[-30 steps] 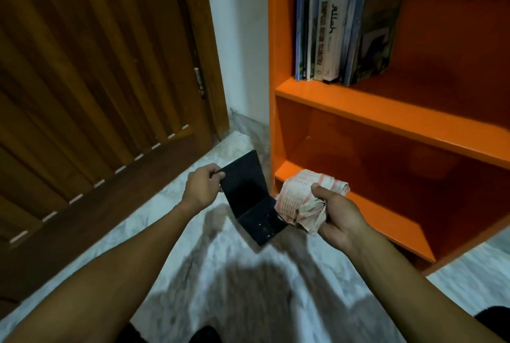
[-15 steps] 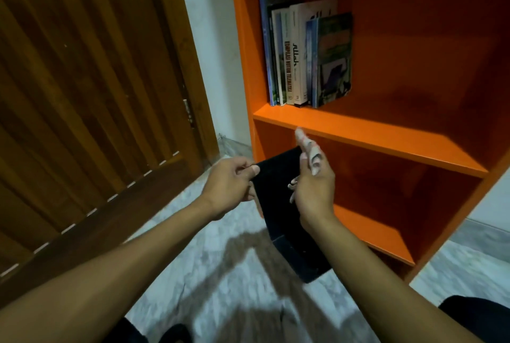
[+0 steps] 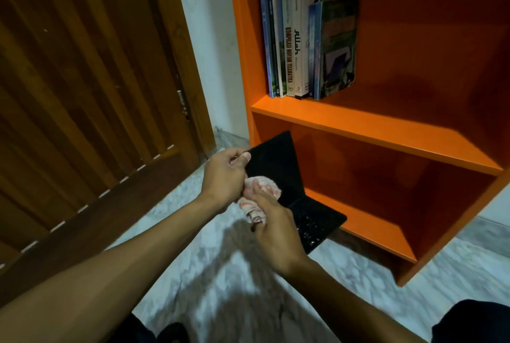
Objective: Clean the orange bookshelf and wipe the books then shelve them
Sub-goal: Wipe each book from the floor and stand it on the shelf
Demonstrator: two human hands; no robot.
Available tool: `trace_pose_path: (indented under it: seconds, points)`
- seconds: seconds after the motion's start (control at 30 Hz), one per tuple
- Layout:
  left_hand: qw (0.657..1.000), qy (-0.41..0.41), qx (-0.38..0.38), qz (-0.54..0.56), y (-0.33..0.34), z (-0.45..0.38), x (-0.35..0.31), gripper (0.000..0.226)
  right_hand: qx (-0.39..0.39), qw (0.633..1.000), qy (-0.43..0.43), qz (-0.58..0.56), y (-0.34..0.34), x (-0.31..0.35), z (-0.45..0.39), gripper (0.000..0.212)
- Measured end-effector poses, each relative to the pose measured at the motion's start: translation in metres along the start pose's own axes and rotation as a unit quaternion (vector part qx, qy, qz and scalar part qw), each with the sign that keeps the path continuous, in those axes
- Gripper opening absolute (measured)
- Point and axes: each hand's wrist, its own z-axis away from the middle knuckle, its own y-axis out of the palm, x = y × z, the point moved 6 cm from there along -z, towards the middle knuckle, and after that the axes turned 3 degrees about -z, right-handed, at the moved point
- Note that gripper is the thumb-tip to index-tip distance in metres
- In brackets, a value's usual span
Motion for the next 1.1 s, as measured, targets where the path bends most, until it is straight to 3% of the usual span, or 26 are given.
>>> trace_pose_path:
  seconds: [0.07, 0.13, 0.27, 0.37, 0.43, 0.63, 0.77, 0.9, 1.0, 1.1]
  points:
    - [1.000, 0.004, 0.002, -0.002, -0.006, -0.004, 0.004, 0.023, 0.059, 0.998, 0.009, -0.006, 0.007, 0.006, 0.004, 0.053]
    - [1.000, -0.007, -0.001, 0.005, -0.015, -0.008, 0.009, 0.021, 0.096, 0.990, 0.052, -0.084, 0.005, 0.009, 0.003, 0.048]
    - [0.999, -0.039, -0.013, 0.032, -0.031, -0.015, 0.017, 0.021, -0.015, 0.979, 0.097, -0.177, -0.032, -0.002, -0.022, 0.022]
    - [0.996, -0.051, 0.007, 0.073, -0.033, -0.011, 0.012, 0.021, -0.098, 0.965, 0.078, -0.232, -0.064, -0.005, -0.033, 0.034]
    - [0.995, -0.043, 0.028, 0.091, -0.026, -0.005, 0.007, 0.021, -0.114, 0.960, 0.058, -0.250, -0.075, -0.004, -0.038, 0.039]
    - [0.985, -0.031, 0.094, 0.138, 0.021, 0.018, -0.009, 0.022, -0.134, 0.989, 0.044, -0.047, -0.057, -0.011, -0.046, 0.073]
    - [0.984, -0.040, 0.051, 0.165, 0.021, 0.016, -0.009, 0.022, -0.085, 0.996, 0.013, -0.002, -0.028, -0.006, -0.029, 0.088]
    - [0.995, -0.016, 0.003, 0.102, 0.003, 0.004, 0.001, 0.022, -0.009, 1.000, -0.016, -0.013, -0.003, -0.004, -0.012, 0.096]
    - [0.999, 0.007, -0.028, 0.046, -0.012, -0.003, 0.005, 0.020, 0.056, 0.998, -0.033, 0.014, 0.014, -0.005, -0.005, 0.082]
    - [0.998, 0.003, -0.029, 0.047, -0.020, -0.005, 0.007, 0.020, 0.073, 0.995, 0.029, -0.065, 0.015, -0.004, -0.005, 0.047]
